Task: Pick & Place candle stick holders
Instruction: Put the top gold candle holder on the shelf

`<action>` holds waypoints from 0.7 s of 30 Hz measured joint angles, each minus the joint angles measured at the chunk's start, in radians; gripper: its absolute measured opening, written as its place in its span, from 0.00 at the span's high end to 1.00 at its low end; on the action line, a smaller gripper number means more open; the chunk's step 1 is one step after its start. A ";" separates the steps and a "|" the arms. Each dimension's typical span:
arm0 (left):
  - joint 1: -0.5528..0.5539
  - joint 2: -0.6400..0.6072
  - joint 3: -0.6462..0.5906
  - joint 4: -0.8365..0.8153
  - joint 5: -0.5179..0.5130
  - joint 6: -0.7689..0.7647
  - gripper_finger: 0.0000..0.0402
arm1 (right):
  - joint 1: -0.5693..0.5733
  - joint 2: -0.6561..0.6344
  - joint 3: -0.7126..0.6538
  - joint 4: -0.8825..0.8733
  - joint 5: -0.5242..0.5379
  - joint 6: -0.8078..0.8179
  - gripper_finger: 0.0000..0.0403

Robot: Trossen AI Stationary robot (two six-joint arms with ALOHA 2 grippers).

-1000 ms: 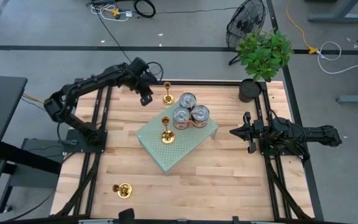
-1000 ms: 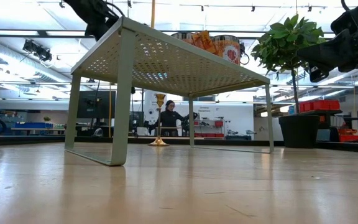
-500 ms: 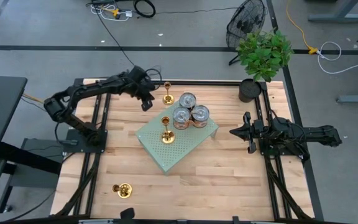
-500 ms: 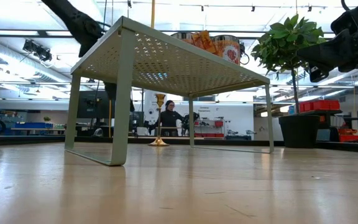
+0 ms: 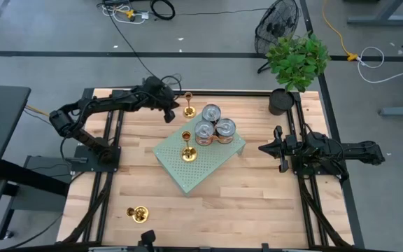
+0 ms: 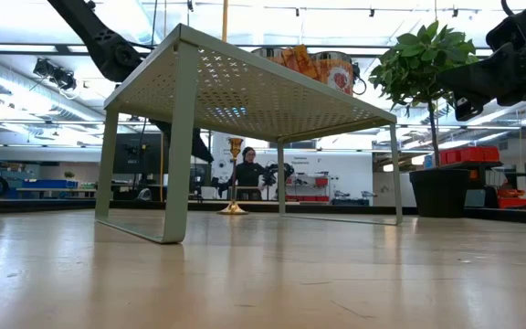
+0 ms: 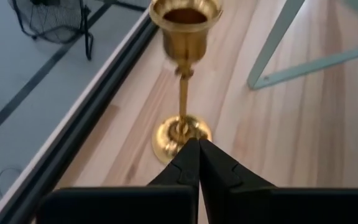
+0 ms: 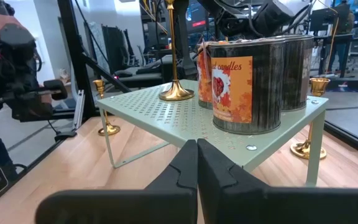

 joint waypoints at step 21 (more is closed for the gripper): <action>-0.003 0.053 0.000 0.037 -0.025 -0.111 0.46 | 0.000 0.000 0.000 0.000 0.000 0.000 0.99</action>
